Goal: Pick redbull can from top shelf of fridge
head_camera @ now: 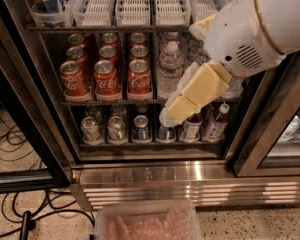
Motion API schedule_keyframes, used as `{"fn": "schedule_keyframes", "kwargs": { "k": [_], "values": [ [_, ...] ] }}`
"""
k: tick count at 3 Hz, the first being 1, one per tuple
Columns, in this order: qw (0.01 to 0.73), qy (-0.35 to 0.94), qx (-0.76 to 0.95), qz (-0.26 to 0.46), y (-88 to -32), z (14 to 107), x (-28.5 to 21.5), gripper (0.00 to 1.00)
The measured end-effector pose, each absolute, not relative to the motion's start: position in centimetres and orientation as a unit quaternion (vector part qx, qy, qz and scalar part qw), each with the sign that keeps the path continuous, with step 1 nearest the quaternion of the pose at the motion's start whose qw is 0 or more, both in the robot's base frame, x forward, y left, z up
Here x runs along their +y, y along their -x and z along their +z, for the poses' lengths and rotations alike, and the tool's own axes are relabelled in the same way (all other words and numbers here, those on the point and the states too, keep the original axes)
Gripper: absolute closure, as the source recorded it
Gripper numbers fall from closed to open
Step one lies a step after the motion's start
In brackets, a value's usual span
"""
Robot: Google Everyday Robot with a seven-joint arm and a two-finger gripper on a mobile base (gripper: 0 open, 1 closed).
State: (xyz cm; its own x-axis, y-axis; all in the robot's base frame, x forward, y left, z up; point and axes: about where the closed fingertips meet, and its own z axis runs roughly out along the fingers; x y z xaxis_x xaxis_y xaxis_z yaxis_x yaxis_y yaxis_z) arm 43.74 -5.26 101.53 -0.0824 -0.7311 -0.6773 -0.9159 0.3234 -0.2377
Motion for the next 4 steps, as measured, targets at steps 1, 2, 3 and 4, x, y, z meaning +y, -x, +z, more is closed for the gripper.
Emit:
{"fn": "schedule_keyframes", "kwargs": {
  "k": [1,2,3,4],
  "values": [
    [0.369,0.568,0.725,0.125,-43.7,101.5,-5.3,0.00],
    [0.397,0.547,0.725,0.134,-44.0,101.5,-3.5,0.00],
    [0.433,0.514,0.721,0.166,-45.0,100.8,1.7,0.00],
    [0.465,0.474,0.723,0.192,-46.9,100.6,6.4,0.00]
  ]
}}
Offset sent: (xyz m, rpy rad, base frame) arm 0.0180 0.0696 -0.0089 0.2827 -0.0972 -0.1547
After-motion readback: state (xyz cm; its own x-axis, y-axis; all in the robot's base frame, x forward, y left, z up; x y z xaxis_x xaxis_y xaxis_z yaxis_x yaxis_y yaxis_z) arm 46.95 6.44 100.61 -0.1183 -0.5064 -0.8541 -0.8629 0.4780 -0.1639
